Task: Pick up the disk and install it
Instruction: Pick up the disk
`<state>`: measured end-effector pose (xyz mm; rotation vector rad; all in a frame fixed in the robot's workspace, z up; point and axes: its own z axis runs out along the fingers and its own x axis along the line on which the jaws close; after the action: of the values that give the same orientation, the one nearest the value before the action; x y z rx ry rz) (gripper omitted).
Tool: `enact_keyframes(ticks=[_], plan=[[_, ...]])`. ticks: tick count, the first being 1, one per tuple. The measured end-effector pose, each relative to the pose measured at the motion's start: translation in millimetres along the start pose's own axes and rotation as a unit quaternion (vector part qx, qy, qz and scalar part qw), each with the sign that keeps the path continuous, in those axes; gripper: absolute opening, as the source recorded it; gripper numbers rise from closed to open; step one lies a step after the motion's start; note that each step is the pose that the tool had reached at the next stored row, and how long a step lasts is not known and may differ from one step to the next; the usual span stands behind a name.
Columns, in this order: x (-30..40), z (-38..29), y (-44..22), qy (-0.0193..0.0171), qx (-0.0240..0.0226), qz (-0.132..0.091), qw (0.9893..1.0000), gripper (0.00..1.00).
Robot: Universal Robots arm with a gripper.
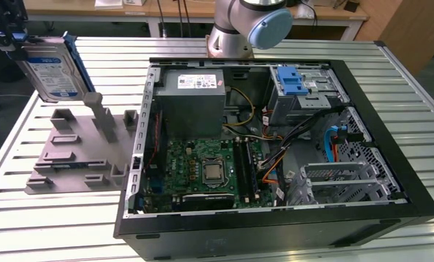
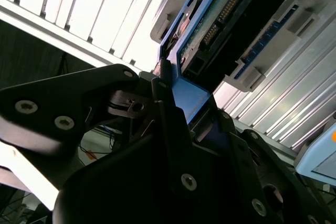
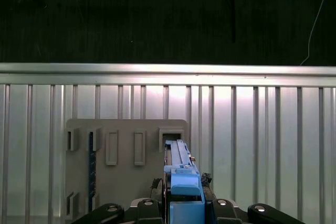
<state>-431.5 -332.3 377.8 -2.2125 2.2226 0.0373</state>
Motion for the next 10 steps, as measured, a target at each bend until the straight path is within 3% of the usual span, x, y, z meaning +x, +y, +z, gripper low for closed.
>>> enact_keyframes(ticks=[10], plan=[[-0.1,-3.4,0.1,0.0000,0.0000,0.000,1.0000,0.36]])
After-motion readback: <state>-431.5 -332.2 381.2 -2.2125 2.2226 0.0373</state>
